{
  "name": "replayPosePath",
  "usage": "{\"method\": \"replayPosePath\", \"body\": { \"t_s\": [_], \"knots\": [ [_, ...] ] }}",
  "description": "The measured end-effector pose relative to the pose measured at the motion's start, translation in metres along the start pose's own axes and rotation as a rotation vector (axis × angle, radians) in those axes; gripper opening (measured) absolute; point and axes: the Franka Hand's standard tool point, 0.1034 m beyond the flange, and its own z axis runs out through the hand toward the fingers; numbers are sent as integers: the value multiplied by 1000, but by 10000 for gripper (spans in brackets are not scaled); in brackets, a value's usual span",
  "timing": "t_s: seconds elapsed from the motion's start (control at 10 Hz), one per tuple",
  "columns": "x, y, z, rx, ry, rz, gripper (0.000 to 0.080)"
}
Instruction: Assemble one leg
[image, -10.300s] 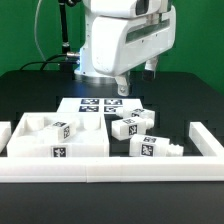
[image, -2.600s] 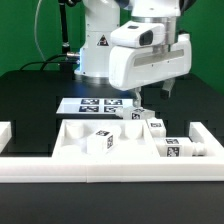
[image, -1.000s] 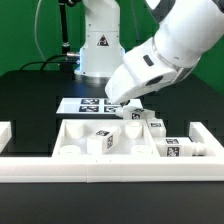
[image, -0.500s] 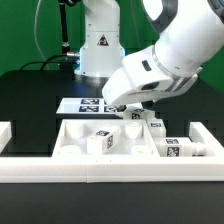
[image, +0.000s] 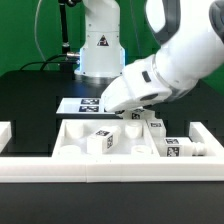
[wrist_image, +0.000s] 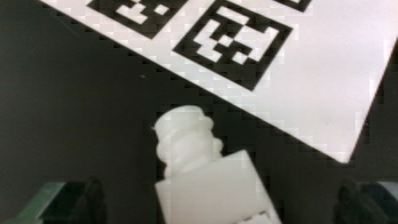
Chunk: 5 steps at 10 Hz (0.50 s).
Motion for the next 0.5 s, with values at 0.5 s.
{"method": "replayPosePath", "body": {
  "t_s": [0.5],
  "knots": [
    [12, -1, 0, -2, -19, -15, 537]
  ]
}}
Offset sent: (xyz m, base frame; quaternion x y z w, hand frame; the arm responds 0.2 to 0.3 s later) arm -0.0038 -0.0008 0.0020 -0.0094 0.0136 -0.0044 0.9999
